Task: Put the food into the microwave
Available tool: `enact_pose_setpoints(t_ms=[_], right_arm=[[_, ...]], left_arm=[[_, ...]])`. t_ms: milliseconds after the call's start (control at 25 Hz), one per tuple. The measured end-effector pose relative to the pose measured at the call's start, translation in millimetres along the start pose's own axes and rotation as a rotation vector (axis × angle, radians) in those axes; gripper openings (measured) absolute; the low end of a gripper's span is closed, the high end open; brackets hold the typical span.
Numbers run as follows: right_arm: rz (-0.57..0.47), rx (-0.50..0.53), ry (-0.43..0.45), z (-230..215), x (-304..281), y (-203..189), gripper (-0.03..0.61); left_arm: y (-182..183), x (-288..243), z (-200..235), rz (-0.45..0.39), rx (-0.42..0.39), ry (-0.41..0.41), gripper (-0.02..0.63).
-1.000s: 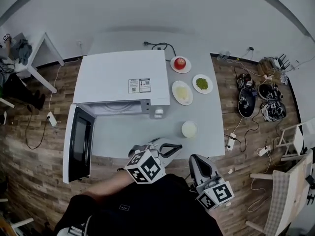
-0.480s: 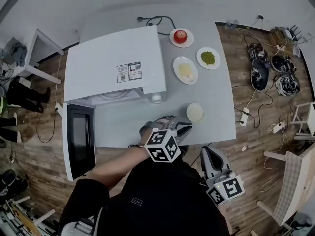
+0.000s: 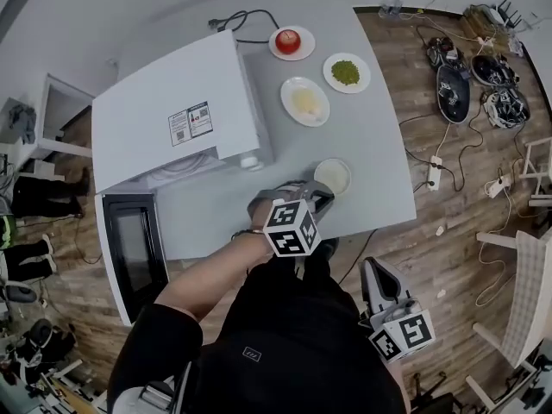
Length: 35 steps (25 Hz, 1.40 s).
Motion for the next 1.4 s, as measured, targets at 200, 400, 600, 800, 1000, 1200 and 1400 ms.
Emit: enact_pose_setpoints(t_ms=[200,400,600,800,1000,1200,1400], right_arm=[[0.004,-0.019,-0.028,-9,8,-9,0.014],[-0.003,-0.023,-0.052,-14,16,-10,0.014],[-0.035,-0.034,-0.060,-20,21,-2,0.014],[-0.079,-0.032,-0.050,-21,26,15,0.014],[-0.106,-0.030,-0.041,-24,30,25,0.014],[-0.119,-0.031,-0.034,-27,30,31,0.014],[-0.109,-0.044,-0.018,-29,27,33,0.014]], left_arm=[[-21,-31,-7,0.120,-0.093,0.017,0.009],[-29,-53,-19,0.172,-0.124,-0.036,0.155],[-32,-67,-25,0.218,-0.191,-0.074,0.155],[-39,-77,-28,0.271,-0.269,-0.063,0.155],[-40,-82,-24,0.310,-0.383,0.005,0.123],[-42,-82,-27,0.328,-0.470,0.068,0.089],[-37,-73,-26,0.308,-0.483,0.105,0.070]])
Point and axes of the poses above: the fingertips, and each gripper's own axes: x backward along the fingers, z to its left, y out of its top, the point moved 3 cm from there along x, backward along the fingers, and after that the axes turned 12 degrees about -x, right-handed, at the moved point
